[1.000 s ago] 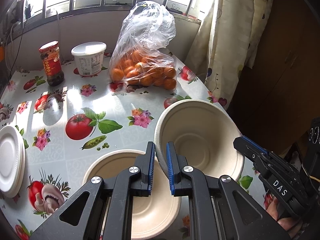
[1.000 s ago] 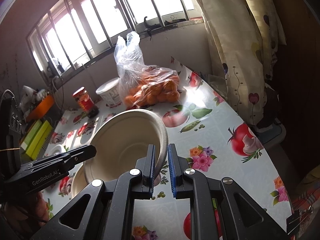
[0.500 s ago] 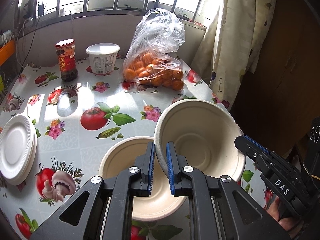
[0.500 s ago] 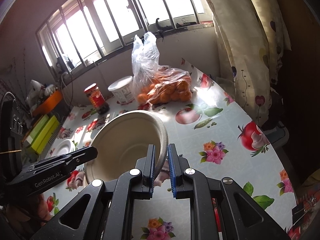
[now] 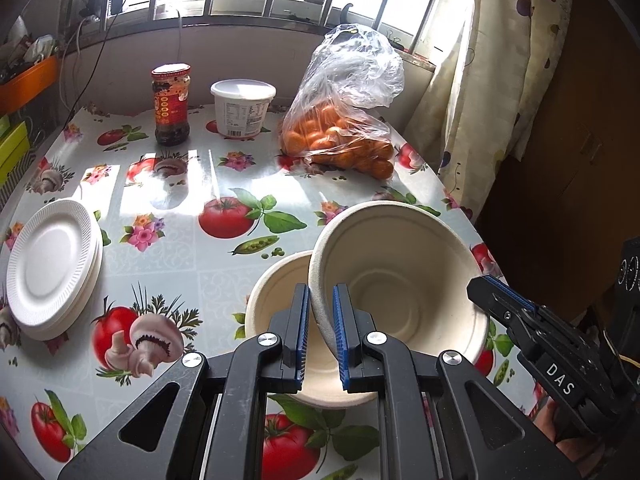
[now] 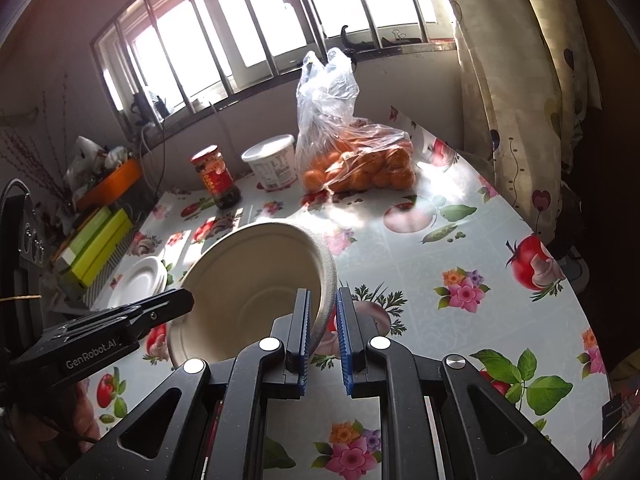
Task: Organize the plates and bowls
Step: 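Lower the held bowl into the other bowl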
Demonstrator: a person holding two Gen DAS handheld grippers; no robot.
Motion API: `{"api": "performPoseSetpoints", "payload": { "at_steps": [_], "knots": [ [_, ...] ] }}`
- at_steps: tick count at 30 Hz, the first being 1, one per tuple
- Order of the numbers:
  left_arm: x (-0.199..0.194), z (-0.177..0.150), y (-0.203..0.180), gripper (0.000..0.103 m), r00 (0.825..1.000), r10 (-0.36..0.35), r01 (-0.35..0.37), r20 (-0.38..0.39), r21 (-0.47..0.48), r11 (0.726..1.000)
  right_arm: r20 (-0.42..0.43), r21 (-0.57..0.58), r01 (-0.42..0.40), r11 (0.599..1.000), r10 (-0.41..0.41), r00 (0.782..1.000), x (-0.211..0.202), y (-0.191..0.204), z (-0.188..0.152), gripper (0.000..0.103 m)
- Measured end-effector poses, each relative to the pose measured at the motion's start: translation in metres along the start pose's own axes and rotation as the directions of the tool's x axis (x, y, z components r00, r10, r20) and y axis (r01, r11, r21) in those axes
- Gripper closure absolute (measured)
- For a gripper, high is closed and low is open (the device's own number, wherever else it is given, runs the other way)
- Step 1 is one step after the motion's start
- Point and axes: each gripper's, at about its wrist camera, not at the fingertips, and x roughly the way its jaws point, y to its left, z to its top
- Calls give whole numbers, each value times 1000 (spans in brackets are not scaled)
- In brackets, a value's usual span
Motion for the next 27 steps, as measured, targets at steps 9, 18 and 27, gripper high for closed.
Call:
{"api": "performPoseSetpoints", "payload": {
  "at_steps": [9,18,27],
  "knots": [
    [-4,-5,19,90,1000,19,-19,1,-31,999,-24,-26,-17,1000,16,1000,10,15,-5,90],
    [1,-10,29,90,999,31,-31,-14,-48,998,-47,-34,-23,999,22,999,21,22,-10,90],
    [11,-14,37,90,999,36,-38,-37,-59,998,-72,-33,-24,999,21,997,33,21,-15,90]
  ]
}}
